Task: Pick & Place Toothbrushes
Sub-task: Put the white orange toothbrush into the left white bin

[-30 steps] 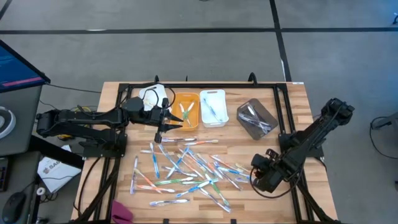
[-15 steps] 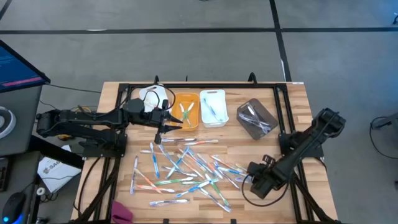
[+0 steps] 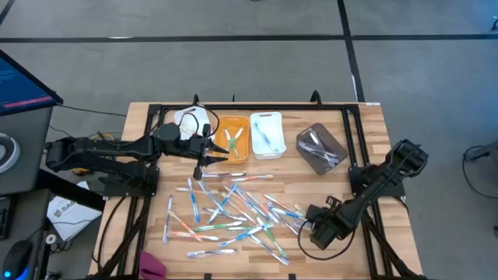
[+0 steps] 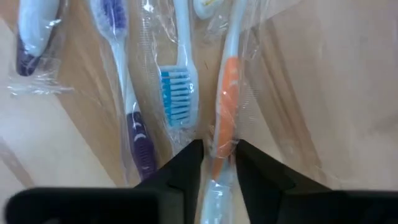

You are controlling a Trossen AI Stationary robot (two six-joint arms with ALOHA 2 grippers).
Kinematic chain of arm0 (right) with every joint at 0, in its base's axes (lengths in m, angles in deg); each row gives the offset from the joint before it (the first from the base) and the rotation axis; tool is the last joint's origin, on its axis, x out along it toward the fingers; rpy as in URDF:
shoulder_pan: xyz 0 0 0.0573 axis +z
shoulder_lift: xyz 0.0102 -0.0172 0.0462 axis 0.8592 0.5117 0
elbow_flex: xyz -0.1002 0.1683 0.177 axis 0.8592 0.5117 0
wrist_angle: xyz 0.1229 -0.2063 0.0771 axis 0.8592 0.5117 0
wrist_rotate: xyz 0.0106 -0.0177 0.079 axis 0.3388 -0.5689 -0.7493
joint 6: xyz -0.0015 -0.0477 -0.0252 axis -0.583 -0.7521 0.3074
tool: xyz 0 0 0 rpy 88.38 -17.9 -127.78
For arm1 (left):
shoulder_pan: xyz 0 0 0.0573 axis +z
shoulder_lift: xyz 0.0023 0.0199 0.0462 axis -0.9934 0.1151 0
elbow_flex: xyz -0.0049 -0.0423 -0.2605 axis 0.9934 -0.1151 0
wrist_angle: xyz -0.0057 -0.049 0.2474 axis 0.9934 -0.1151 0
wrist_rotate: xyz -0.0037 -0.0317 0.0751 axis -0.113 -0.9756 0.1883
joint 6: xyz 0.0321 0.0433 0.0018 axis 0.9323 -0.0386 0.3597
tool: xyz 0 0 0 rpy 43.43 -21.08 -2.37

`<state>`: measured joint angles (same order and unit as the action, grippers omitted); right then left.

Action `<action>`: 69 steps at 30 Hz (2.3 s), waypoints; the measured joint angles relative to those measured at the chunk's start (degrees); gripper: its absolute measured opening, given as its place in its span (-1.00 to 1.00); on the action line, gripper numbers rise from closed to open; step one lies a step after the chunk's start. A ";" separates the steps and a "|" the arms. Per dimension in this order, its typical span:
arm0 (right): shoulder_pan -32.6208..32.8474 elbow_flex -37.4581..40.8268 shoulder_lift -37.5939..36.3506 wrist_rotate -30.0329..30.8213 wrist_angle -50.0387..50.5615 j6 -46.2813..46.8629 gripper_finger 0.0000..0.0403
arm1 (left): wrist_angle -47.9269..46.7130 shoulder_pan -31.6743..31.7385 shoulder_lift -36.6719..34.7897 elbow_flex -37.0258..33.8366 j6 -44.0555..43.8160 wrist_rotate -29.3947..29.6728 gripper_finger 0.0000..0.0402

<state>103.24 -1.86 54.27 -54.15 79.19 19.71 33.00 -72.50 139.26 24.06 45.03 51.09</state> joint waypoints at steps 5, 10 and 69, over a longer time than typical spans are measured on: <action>-2.23 0.31 -2.72 -1.05 -0.68 0.38 -0.89 | 0.29 -0.01 0.00 -0.02 0.07 -0.01 -0.56; -4.76 0.30 -3.60 -0.99 0.77 2.18 -0.89 | 0.41 -0.02 0.00 -0.02 0.13 -0.02 -0.56; -9.77 -17.51 -3.69 47.15 -32.67 -61.23 -0.97 | 30.95 -10.87 22.43 -0.02 -0.98 -6.20 0.19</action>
<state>93.47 -19.37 50.58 -7.01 46.52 -41.52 63.95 -83.36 161.68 24.04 44.05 44.89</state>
